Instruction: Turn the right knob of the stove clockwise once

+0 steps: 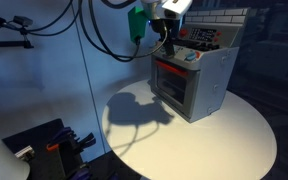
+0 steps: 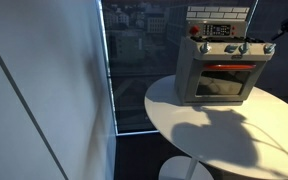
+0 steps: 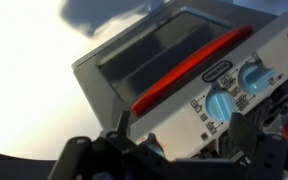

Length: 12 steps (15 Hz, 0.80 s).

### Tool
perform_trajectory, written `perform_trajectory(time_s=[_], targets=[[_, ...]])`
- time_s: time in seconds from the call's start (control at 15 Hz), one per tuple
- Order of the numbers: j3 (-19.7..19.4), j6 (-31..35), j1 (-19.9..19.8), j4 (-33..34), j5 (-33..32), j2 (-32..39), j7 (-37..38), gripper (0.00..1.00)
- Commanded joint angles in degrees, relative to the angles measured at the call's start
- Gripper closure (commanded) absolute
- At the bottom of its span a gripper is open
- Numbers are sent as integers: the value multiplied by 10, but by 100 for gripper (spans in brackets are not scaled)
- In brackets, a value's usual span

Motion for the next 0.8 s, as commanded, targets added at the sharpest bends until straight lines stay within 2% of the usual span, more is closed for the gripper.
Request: perform_trajectory(time_s=[0.0,0.33,0.73], targets=[[-8,-66,-6,-14,-107,-41,38,0],[-17,-194,-7,9,-228,-60,60,0],[-14,-334,-7,55,-320,-63,70,0]])
